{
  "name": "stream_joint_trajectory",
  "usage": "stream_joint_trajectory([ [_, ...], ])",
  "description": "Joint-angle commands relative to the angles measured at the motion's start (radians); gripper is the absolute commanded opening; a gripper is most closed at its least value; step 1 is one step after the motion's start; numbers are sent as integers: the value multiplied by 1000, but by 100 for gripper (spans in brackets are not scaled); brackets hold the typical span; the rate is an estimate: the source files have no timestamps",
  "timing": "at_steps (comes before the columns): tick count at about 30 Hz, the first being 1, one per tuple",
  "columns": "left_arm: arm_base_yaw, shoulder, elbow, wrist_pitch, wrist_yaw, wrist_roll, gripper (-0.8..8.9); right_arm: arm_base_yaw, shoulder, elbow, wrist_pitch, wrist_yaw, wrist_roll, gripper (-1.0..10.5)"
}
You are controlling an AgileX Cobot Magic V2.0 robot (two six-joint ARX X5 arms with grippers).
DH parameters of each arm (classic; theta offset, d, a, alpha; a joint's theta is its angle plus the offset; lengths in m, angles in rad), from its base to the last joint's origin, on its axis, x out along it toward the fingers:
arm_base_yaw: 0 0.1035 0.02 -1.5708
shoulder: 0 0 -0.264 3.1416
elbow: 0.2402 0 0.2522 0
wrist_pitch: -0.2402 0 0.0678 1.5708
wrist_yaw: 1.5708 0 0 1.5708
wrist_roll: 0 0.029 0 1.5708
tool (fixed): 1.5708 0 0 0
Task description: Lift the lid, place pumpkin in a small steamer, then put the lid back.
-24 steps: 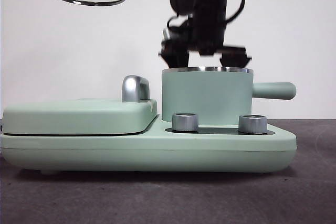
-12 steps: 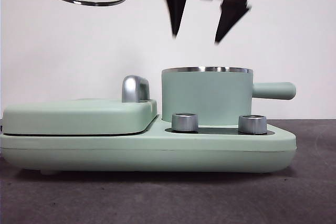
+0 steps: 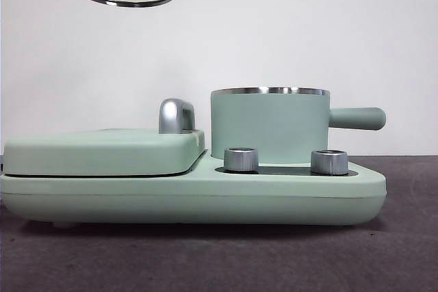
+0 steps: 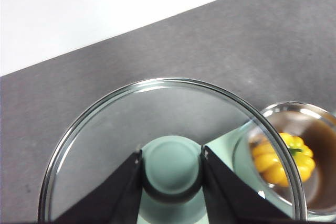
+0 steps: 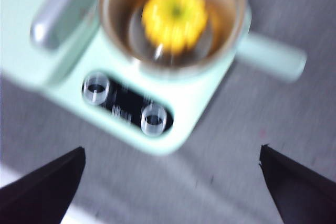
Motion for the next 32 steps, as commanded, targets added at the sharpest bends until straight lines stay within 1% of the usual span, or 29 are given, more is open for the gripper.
stream_joint_trajectory([
  [1, -27, 13, 39, 29, 8, -11, 57, 29, -185, -180, 124, -31, 55, 545],
  [4, -63, 13, 39, 29, 8, -14, 57, 49, -374, -359, 221, -48, 91, 545],
  [8, -117, 15, 39, 33, 8, -14, 57, 81, -600, -544, 283, -54, 89, 545],
  [11, -159, 20, 39, 35, 8, -14, 57, 95, -752, -627, 287, -50, 88, 545],
  [16, -227, 45, 39, 35, 8, -14, 57, 95, -942, -673, 288, -43, 86, 545],
  [22, -296, 113, 39, 57, 8, -22, 57, 95, -1036, -674, 287, -43, 82, 545],
  [32, -370, 243, 39, 153, 8, -26, 57, 95, -1039, -674, 286, -43, 87, 545],
])
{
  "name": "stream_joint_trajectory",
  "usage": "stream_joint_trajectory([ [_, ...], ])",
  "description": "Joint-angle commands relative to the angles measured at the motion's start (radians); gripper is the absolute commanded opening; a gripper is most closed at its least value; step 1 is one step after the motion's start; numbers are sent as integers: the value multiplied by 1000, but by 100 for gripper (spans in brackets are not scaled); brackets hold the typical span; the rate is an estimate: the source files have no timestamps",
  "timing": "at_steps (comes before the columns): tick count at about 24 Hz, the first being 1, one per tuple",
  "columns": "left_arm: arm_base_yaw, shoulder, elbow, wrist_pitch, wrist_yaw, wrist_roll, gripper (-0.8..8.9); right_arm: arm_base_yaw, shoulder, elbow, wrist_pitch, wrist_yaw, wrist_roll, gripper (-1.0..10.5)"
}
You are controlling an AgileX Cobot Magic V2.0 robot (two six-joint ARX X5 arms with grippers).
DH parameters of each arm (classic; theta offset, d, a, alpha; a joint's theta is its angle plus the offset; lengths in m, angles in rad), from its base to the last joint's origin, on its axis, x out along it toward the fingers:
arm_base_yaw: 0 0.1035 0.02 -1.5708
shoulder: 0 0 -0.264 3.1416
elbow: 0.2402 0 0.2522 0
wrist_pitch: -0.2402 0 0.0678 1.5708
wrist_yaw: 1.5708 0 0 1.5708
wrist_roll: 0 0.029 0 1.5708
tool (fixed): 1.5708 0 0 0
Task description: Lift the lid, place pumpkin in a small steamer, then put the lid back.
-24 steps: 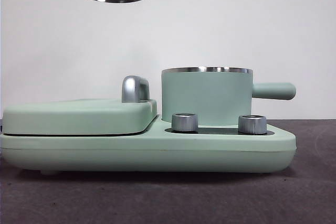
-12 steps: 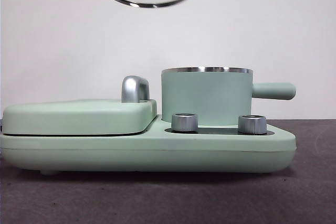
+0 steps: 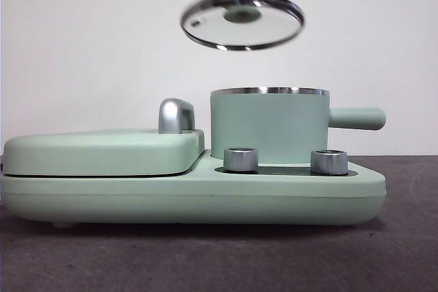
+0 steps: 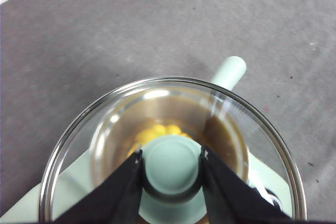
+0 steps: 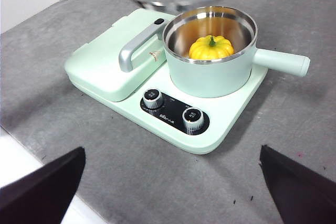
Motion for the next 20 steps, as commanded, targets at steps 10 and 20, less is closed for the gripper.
stream_joint_trajectory([
  [10, -29, 123, 39, 127, 5, 42, 56, 6, 1, 6, 10, 2, 42, 545],
  [20, -29, 171, 39, 150, 5, 45, 18, 6, 1, 6, 10, 28, 65, 545],
])
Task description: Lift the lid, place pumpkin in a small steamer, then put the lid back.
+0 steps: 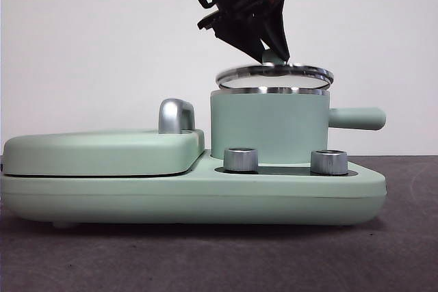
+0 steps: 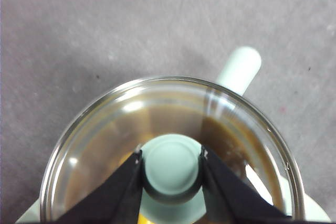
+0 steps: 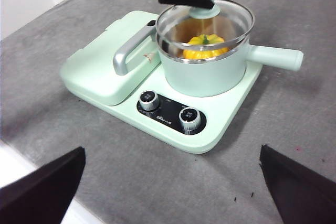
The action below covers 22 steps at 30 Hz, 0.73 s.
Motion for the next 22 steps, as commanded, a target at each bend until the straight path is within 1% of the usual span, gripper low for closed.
stream_joint_trajectory([
  [1, -7, 7, 39, 21, 5, 11, 18, 6, 1, 6, 10, 5, 18, 545],
  [9, 4, 7, 39, -11, 4, 22, 18, 6, 1, 6, 10, 12, 48, 545],
  [13, 4, 7, 35, -31, 5, 37, 18, 6, 1, 6, 10, 19, 48, 545],
  [18, 4, 8, 15, -28, 5, 76, 19, 6, 1, 6, 10, 23, 48, 545],
  [22, 3, 8, 4, -13, 5, 82, 19, 6, 1, 6, 10, 23, 48, 545],
])
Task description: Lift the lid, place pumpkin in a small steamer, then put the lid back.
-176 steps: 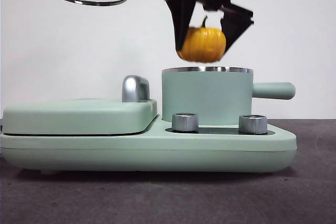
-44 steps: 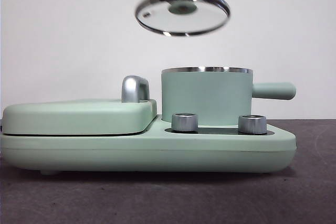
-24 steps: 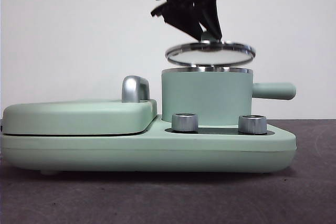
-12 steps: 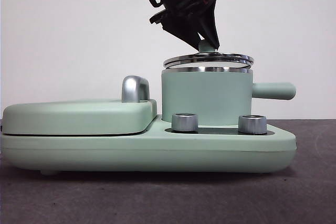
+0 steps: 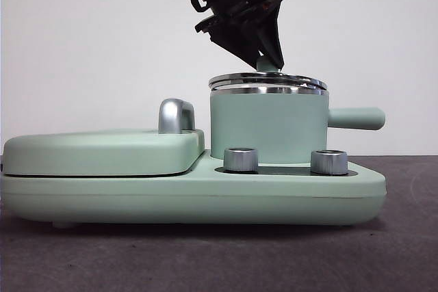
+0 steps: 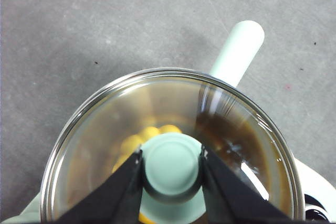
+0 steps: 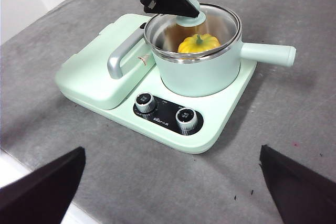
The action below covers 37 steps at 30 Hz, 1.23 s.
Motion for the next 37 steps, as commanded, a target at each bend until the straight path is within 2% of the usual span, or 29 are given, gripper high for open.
stream_joint_trajectory([
  [1, -5, 8, 13, 44, 4, 15, 19, 6, 1, 6, 10, 1, 11, 545],
  [33, -2, -45, 13, 98, 4, 32, 18, 6, 1, 6, 10, 16, 26, 545],
  [37, -2, -31, 9, 95, 5, 13, 18, 6, 1, 6, 10, 16, 26, 545],
])
